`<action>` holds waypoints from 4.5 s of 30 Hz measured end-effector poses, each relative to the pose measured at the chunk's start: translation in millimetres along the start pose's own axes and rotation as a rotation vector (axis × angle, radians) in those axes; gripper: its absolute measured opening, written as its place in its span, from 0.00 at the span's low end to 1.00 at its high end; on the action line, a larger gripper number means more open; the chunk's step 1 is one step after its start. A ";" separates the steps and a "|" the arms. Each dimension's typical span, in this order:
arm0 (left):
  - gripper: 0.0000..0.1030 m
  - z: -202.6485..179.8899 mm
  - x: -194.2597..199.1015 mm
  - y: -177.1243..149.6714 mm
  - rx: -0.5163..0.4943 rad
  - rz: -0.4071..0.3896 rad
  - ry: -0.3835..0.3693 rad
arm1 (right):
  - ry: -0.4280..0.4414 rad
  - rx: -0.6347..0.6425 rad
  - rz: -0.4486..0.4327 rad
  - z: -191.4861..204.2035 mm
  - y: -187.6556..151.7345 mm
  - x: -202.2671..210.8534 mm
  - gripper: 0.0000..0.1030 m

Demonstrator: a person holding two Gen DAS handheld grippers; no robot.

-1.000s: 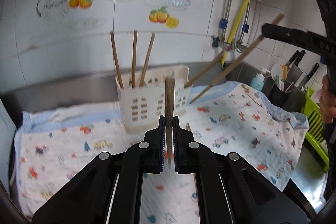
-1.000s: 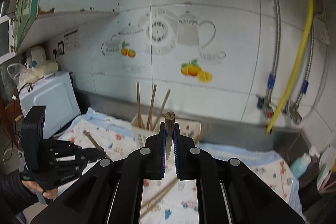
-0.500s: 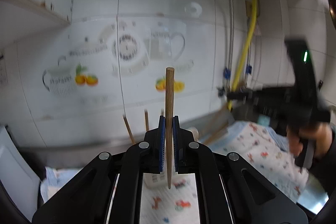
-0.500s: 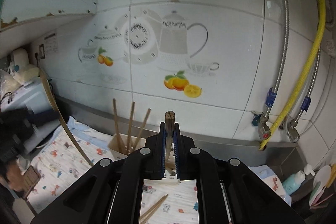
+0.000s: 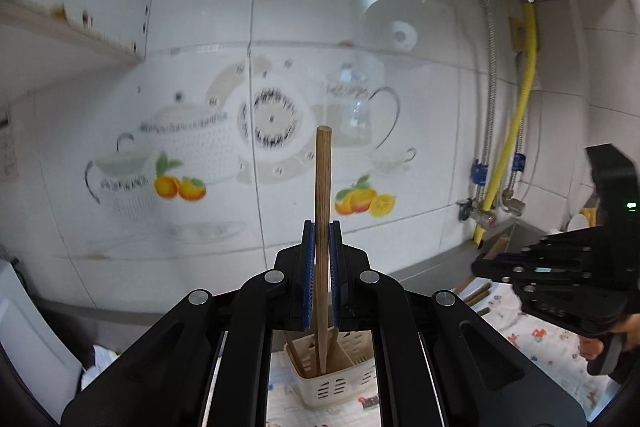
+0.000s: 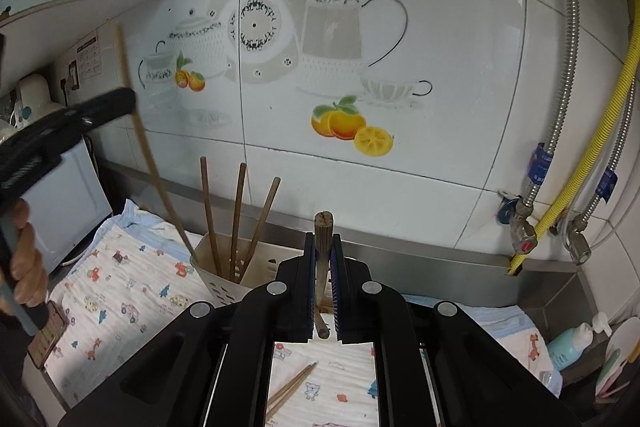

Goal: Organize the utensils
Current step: 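Insert both chopsticks into the holder and open both tools, then close the right tool on one of the last two chopsticks while the left tool moves back, then close the left tool on the last chopstick while the right tool holds its own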

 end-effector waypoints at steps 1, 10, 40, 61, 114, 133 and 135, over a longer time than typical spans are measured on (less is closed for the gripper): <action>0.06 3.2 -5.3 -3.4 0.005 0.001 0.006 | 0.001 0.004 0.000 0.8 -0.3 -1.6 0.07; 0.06 20.9 -38.1 -20.9 0.032 0.072 0.034 | 0.010 0.015 0.017 3.0 -2.3 -13.6 0.07; 0.28 30.9 14.3 -54.7 0.076 0.136 0.020 | -0.044 -0.040 -0.036 20.7 -42.1 47.8 0.14; 0.51 81.3 85.2 -152.3 0.180 0.207 0.110 | 0.048 -0.260 0.148 108.0 -192.2 23.4 0.17; 0.88 98.3 88.7 -222.7 0.235 0.293 0.197 | -0.043 -0.353 0.309 144.4 -233.5 -36.0 0.07; 0.86 31.7 72.6 -267.3 0.178 0.420 0.051 | -0.055 -0.328 0.232 118.4 -236.7 3.6 0.07; 0.86 24.8 70.5 -271.9 0.170 0.433 0.033 | -0.060 -0.321 0.222 115.2 -236.1 8.9 0.07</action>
Point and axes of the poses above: each gripper's, at about its wrist camera, not at the fingertips, and x roughly against the way its jaws point, z to its left, y to its top, the point moved 1 cm from there along -x, roughly the way its jaws point, and after that the axes turned 13 degrees about x, right-handed, at the moved point
